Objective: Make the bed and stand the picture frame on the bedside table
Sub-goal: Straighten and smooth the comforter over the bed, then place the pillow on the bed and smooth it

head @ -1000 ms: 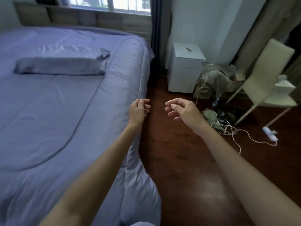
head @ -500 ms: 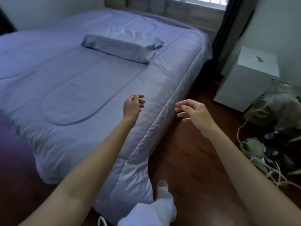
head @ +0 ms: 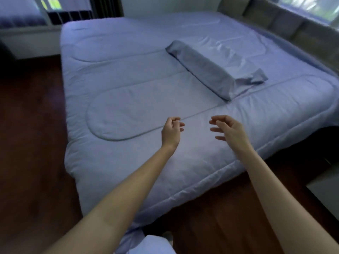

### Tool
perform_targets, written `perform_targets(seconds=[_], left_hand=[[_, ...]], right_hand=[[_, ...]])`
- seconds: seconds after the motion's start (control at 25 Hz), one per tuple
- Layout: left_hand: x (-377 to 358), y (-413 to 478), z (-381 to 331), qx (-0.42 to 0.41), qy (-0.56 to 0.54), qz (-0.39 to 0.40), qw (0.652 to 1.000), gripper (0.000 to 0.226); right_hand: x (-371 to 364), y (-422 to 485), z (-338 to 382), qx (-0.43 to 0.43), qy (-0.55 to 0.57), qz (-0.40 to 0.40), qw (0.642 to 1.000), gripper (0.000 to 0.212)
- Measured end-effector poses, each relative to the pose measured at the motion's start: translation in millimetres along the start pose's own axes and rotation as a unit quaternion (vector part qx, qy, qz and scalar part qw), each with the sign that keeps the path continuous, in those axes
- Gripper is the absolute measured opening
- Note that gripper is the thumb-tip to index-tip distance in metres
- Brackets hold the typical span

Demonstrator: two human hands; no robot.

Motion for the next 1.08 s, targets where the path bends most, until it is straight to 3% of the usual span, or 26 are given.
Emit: perform_targets(seconds=[0.16,0.32,0.44,0.56,0.72,0.8,0.88,0.92,0.96,1.08], left_hand=[[15.1,33.3,1.9,-0.001,0.023,-0.041,0.999,0.021],[30.7,52.6,32.7,0.031,0.062,-0.138,0.988,0.023],[21.0,66.6,41.6,0.038,0.089,-0.221,0.971,0.035],[11.5,99.8,50.3,0.028,0.197,-0.232,0.952,0.044],[48.3,108.0,138.1,0.057,0.469,-0.142,0.87,0.054],[113.7,82.6,175.4,0.09,0.53,-0.218,0.814,0.057],[190.5,28.8,199.1,0.165,0.521,-0.363,0.754,0.057],[223.3,-8.3,215.7,0.223,0.47,-0.424,0.741,0.057],[248.2,-44.7,237.1,0.283,0.387,-0.464,0.745,0.058],[270.0,-102.5,295.9,0.377,0.157,-0.438,0.801,0.074]], right_hand=[[-50.9,64.2,0.0,0.02,-0.021,0.11,0.993,0.025],[-98.9,126.6,-28.7,0.075,-0.105,0.196,0.972,0.022],[-125.3,164.7,-99.7,0.129,-0.309,0.268,0.903,0.039],[-148.1,188.3,-166.5,0.127,-0.384,0.326,0.855,0.055],[-181.5,191.4,-202.0,0.204,-0.464,0.278,0.816,0.062],[-191.4,186.7,-206.1,0.228,-0.485,0.238,0.81,0.066],[-203.8,184.3,-205.5,0.228,-0.484,0.213,0.818,0.071],[-210.3,180.8,-205.0,0.225,-0.481,0.202,0.823,0.071],[-216.6,176.9,-205.1,0.23,-0.479,0.187,0.826,0.071],[-231.4,171.2,-203.2,0.242,-0.478,0.161,0.829,0.07]])
Point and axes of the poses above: each hand's wrist, its own y-axis towards the middle knuckle, its own x-axis out of the back of the hand, z = x × y, the point moved 7 cm from there along y, towards the middle knuckle, and after that the axes turned 4 degrees about -z, right-handed, at the moved point
